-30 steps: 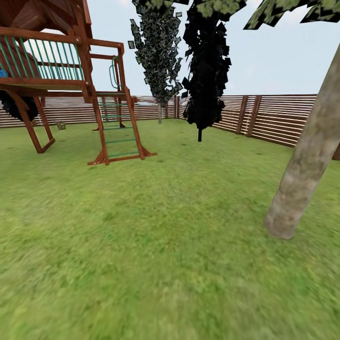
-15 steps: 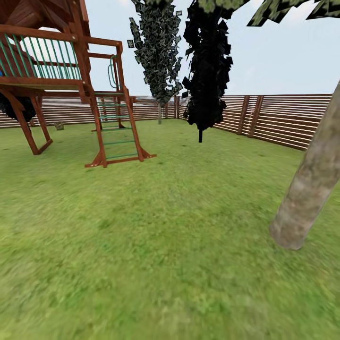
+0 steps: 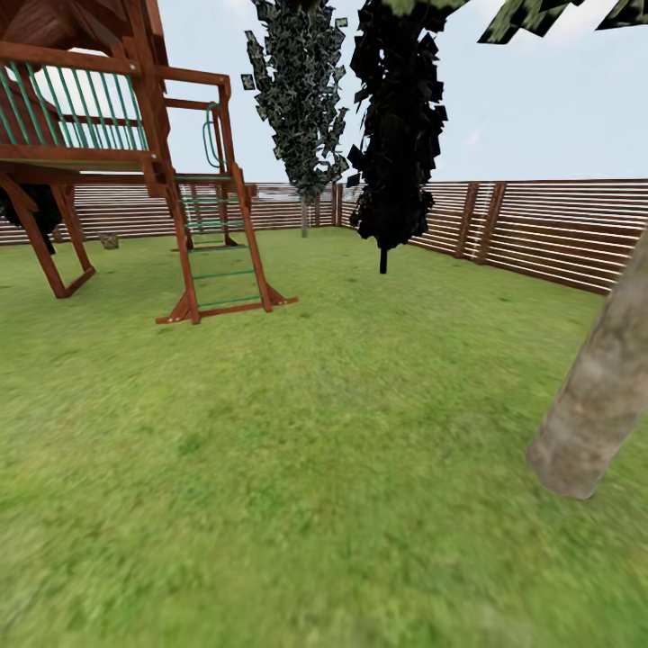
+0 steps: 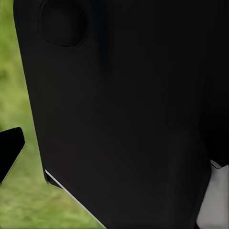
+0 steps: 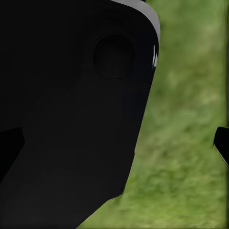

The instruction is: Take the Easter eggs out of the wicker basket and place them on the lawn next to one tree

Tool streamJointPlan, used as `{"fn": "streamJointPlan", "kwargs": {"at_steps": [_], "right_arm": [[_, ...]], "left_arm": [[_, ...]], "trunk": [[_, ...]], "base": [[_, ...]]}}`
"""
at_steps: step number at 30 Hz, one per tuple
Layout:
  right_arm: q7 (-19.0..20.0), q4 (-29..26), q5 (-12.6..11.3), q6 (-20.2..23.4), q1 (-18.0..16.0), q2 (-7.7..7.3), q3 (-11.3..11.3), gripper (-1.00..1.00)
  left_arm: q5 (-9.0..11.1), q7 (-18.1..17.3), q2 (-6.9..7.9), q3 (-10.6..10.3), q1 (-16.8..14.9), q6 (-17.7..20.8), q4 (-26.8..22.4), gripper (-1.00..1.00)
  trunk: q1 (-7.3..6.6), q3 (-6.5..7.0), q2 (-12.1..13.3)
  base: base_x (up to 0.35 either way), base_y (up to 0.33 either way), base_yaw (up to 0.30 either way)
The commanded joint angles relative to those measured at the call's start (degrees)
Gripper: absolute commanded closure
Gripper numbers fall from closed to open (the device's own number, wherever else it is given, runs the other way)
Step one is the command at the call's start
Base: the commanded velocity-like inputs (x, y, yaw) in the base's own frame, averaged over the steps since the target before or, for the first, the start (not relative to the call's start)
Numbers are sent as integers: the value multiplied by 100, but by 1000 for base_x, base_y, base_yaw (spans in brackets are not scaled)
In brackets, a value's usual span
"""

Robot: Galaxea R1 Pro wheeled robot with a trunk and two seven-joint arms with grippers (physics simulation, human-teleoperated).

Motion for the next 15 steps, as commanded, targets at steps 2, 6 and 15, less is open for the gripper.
{"fn": "streamJointPlan", "kwargs": {"at_steps": [2, 6, 15], "right_arm": [[5, 12, 12, -2, -7, 0, 29, -100], [5, 12, 12, -2, -7, 0, 29, -100], [5, 13, 12, -2, -7, 0, 29, -100]], "left_arm": [[-4, -17, 2, -4, 4, 0, -13, -100], [-4, -17, 2, -4, 4, -1, -13, -100], [-4, -18, 2, -4, 4, -1, -13, -100]], "trunk": [[3, -4, -2], [3, -4, -2], [3, -4, -2]], "base": [[335, 0, 0], [335, 0, 0], [335, 0, 0]]}}
